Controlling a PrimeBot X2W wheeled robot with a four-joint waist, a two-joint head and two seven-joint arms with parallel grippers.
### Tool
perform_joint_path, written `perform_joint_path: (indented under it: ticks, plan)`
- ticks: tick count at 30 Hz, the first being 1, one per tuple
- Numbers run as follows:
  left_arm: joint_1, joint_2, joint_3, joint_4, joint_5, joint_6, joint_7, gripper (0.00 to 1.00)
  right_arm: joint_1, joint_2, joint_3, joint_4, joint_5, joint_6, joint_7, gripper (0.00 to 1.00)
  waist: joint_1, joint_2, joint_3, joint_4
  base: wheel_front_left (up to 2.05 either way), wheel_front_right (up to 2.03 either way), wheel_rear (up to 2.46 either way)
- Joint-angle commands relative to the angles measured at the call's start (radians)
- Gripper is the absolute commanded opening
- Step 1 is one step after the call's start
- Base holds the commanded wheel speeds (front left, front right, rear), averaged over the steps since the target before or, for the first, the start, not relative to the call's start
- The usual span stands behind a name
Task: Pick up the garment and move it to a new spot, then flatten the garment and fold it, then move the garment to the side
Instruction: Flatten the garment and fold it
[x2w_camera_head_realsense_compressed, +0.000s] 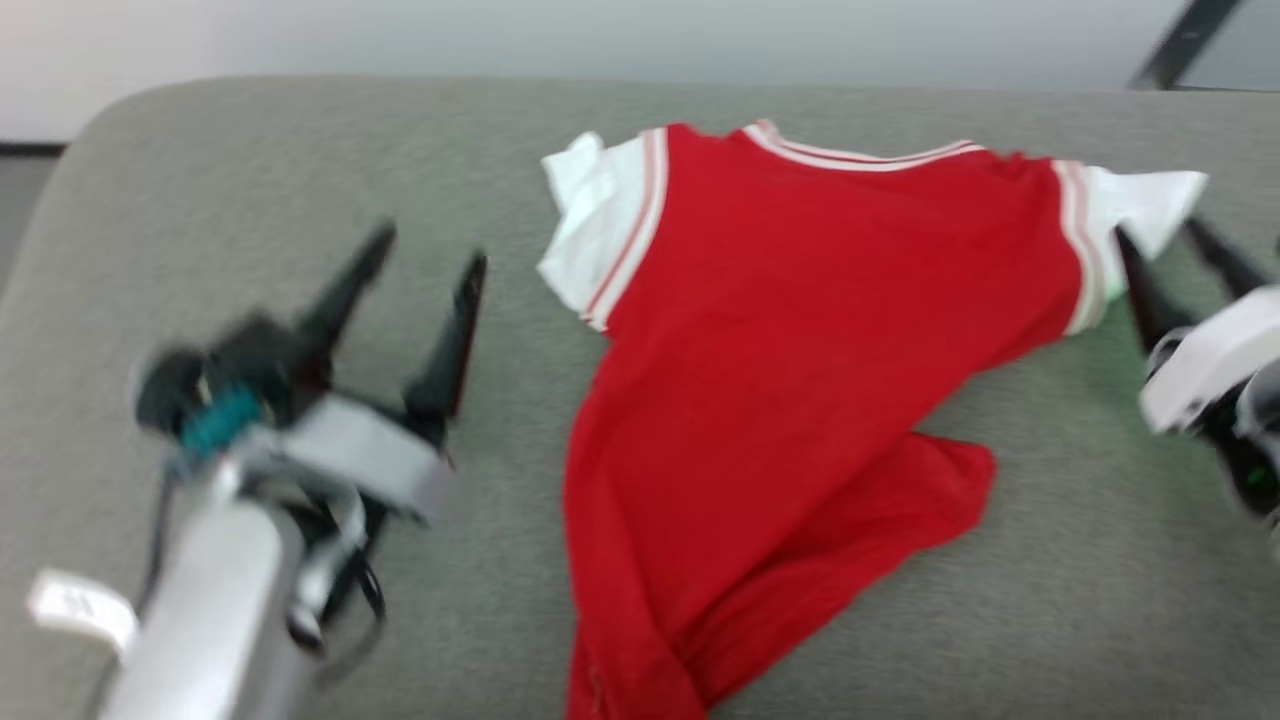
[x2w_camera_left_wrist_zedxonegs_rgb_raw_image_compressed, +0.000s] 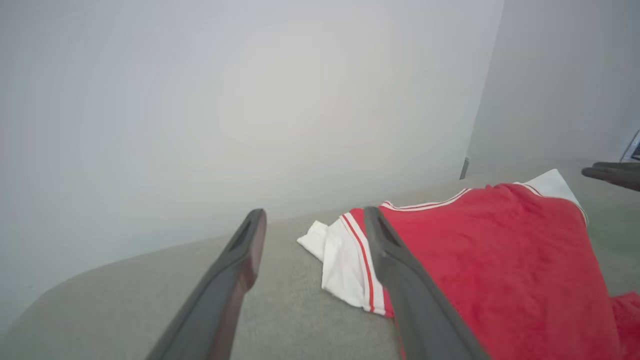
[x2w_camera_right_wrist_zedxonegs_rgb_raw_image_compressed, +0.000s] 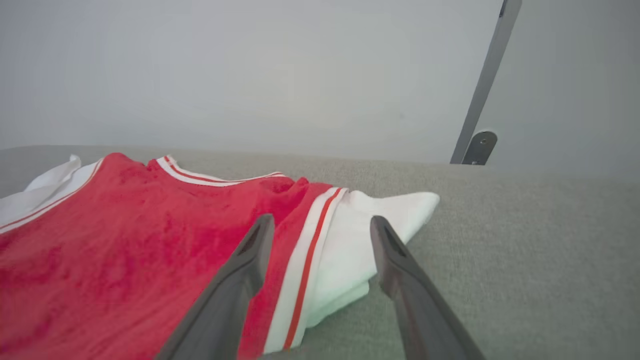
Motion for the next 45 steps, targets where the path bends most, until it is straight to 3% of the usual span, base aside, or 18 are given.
perform_joint_path:
  ticks: [1, 5, 10, 17, 20, 26, 34, 36, 38, 40, 41, 42, 45]
  plan:
    - [-0.034, 0.009, 0.001, 0.001, -0.002, -0.009, 0.021, 1.0, 0.038, 0.002, -0.02, -0.037, -0.018, -0.001, -0.005, 1.0, 0.0, -0.0001, -0.021, -0.071, 0.0, 0.0, 0.0]
    - [-0.19, 0.048, -0.006, 0.061, -0.05, -0.041, 0.128, 1.0, 0.185, 0.014, -0.133, -0.211, -0.096, -0.001, -0.006, 1.0, 0.0, -0.0001, -0.002, -0.132, 0.0, 0.0, 0.0]
    - [-0.381, 0.064, -0.068, 0.237, -0.171, -0.061, 0.311, 1.0, 0.343, 0.064, -0.288, -0.403, -0.228, -0.001, 0.021, 1.0, 0.0, -0.0001, 0.028, -0.2, 0.0, 0.0, 0.0]
    - [-0.553, 0.138, -0.244, 0.488, -0.34, -0.062, 0.668, 1.0, 0.524, 0.198, -0.518, -0.745, -0.448, -0.001, 0.21, 1.0, 0.0, -0.0001, 0.066, -0.275, 0.0, 0.0, 0.0]
    - [-0.59, 0.166, -0.285, 0.546, -0.398, -0.062, 0.747, 1.0, 0.591, 0.26, -0.581, -0.89, -0.518, -0.001, 0.299, 1.0, 0.0, -0.0001, 0.073, -0.292, 0.0, 0.0, 0.0]
    - [-0.643, 0.204, -0.334, 0.623, -0.439, -0.062, 0.755, 1.0, 0.672, 0.335, -0.642, -1.075, -0.591, -0.001, 0.415, 1.0, 0.0, -0.0001, 0.09, -0.302, 0.0, 0.0, 0.0]
    - [-0.68, 0.208, -0.369, 0.725, -0.49, -0.062, 0.751, 1.0, 0.698, 0.368, -0.661, -1.16, -0.623, -0.001, 0.476, 1.0, 0.0, -0.0001, 0.098, -0.298, 0.0, 0.0, 0.0]
    - [-0.683, 0.209, -0.38, 0.733, -0.506, -0.062, 0.747, 0.8, 0.698, 0.37, -0.664, -1.167, -0.626, -0.001, 0.481, 1.0, 0.0, -0.0001, 0.098, -0.294, 0.0, 0.0, 0.0]
    - [-0.687, 0.213, -0.396, 0.737, -0.518, -0.062, 0.744, 0.47, 0.7, 0.37, -0.667, -1.172, -0.629, -0.001, 0.485, 1.0, 0.0, -0.0001, 0.1, -0.292, 0.0, 0.0, 0.0]
    - [-0.688, 0.208, -0.401, 0.739, -0.541, -0.062, 0.738, 0.29, 0.701, 0.371, -0.67, -1.178, -0.631, -0.001, 0.489, 1.0, 0.0, -0.0001, 0.102, -0.288, 0.0, 0.0, 0.0]
    - [-0.69, 0.207, -0.41, 0.737, -0.55, -0.062, 0.739, 0.07, 0.701, 0.372, -0.671, -1.18, -0.631, -0.001, 0.493, 1.0, 0.0, -0.0001, 0.103, -0.287, 0.0, 0.0, 0.0]
    - [-0.693, 0.207, -0.417, 0.735, -0.558, -0.062, 0.738, 0.0, 0.7, 0.372, -0.673, -1.181, -0.63, -0.001, 0.494, 1.0, 0.0, -0.0001, 0.105, -0.286, 0.0, 0.0, 0.0]
    - [-0.7, 0.207, -0.432, 0.733, -0.581, -0.062, 0.725, 0.0, 0.694, 0.372, -0.676, -1.185, -0.632, -0.001, 0.496, 1.0, 0.0, -0.0001, 0.11, -0.281, 0.0, 0.0, 0.0]
